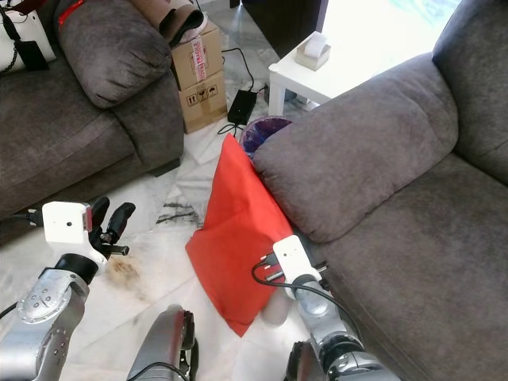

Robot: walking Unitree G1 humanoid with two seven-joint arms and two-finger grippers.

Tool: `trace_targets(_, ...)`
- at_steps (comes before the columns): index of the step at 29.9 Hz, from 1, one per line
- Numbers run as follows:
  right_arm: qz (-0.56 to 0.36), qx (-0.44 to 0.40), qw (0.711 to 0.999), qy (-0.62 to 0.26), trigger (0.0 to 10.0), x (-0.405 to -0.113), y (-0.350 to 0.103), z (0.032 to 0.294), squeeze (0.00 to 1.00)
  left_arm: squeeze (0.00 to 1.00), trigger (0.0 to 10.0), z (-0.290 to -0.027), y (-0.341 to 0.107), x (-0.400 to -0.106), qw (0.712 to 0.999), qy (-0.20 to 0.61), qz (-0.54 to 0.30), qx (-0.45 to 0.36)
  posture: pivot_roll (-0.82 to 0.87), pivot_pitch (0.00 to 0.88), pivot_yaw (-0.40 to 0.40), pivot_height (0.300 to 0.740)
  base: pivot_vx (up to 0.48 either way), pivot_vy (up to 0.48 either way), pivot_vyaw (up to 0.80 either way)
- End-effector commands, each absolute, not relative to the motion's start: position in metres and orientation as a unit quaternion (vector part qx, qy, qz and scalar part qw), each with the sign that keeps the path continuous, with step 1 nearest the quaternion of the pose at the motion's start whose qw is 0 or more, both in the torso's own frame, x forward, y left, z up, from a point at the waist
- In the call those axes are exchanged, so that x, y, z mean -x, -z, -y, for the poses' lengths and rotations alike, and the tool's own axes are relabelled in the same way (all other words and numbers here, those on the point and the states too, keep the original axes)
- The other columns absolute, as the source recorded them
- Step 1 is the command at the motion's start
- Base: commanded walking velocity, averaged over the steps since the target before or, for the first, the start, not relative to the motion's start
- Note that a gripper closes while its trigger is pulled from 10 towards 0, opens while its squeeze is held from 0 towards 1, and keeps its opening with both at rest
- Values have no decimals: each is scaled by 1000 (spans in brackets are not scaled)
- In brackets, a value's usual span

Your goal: Move the pillow to the sofa from floor

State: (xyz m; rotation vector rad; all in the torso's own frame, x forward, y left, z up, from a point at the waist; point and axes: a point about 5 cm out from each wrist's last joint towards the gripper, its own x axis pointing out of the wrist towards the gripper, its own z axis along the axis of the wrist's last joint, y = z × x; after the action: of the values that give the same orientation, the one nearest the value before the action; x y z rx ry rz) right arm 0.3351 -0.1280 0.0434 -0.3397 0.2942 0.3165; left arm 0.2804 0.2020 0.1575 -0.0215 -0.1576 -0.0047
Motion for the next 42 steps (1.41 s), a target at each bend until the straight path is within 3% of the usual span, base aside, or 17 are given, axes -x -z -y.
trace_targets(1,-150,155,961,-172,0,-328,-36,127,0,0,10000,-208,-146,-279,997,-17,69,19,195,124,-25,621,0,0,0)
trace_targets(4,-145,153,962,-172,0,-327,-36,128,0,0,10000,-208,-142,-280,997,-23,66,25,185,109,-27,621,0,0,0)
trace_targets(15,-128,1,985,-116,157,-322,-36,159,0,0,10000,-214,-119,-286,997,-40,56,39,110,6,-15,621,0,0,0)
trace_targets(16,-127,-8,985,-114,10000,-322,-36,161,0,0,10000,-215,-117,-287,997,-42,52,39,104,2,-12,621,0,0,0)
trace_targets(29,-129,-81,981,-116,10000,-314,-29,165,0,0,10000,-216,-107,-288,997,-47,46,48,99,0,-7,621,0,0,0)
trace_targets(42,-118,-122,970,-174,10000,-308,-28,159,0,0,10000,-214,-102,-288,999,-12,32,42,105,1,5,701,0,0,0)
